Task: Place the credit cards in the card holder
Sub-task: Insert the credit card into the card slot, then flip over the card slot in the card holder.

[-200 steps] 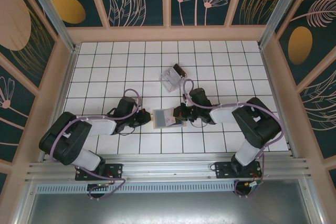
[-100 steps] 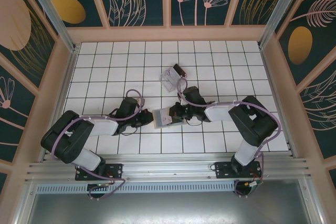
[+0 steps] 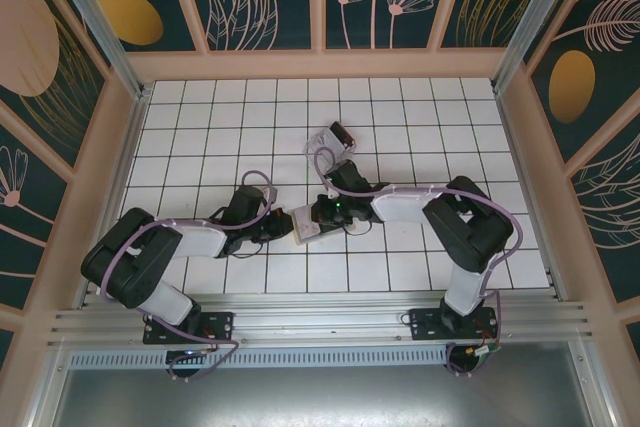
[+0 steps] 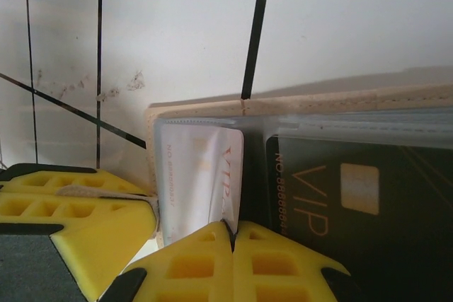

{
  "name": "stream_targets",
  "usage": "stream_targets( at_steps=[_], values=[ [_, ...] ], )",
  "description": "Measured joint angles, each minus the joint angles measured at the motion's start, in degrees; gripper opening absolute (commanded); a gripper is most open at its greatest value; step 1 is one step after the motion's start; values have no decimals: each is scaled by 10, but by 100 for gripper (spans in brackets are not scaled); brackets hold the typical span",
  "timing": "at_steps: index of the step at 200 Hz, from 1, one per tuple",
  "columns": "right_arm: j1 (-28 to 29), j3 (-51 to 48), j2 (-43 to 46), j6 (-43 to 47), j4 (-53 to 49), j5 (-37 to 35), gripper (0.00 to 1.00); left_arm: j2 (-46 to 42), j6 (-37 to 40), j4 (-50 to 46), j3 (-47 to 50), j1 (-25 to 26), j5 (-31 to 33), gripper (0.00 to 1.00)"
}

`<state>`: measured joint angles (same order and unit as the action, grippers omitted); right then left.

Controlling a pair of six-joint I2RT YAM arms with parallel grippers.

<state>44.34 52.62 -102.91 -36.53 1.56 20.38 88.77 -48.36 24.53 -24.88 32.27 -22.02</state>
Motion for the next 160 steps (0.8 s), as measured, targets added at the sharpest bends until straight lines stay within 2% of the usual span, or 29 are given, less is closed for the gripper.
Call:
stream_targets(
  at_steps=[20, 41, 76, 97, 126, 160],
  values=[
    [1, 4, 0, 8, -9, -6, 19, 0, 0, -7, -3, 0, 0, 0],
    [1, 4, 8, 19, -27, -15, 24, -5, 6, -30, -15, 2, 8, 0],
    [-18, 5, 49, 39, -70, -24, 27, -35, 19, -71, -30, 4, 36, 6],
    [-45, 4, 82, 50, -81, -25, 27, -46, 23, -83, -34, 4, 46, 12],
    [-86, -11, 118, 58, -79, -19, 28, -48, 28, -104, -47, 4, 52, 14],
    [-134, -84, 144, 57, -70, 13, 29, -48, 35, -123, -67, 4, 59, 13]
  ],
)
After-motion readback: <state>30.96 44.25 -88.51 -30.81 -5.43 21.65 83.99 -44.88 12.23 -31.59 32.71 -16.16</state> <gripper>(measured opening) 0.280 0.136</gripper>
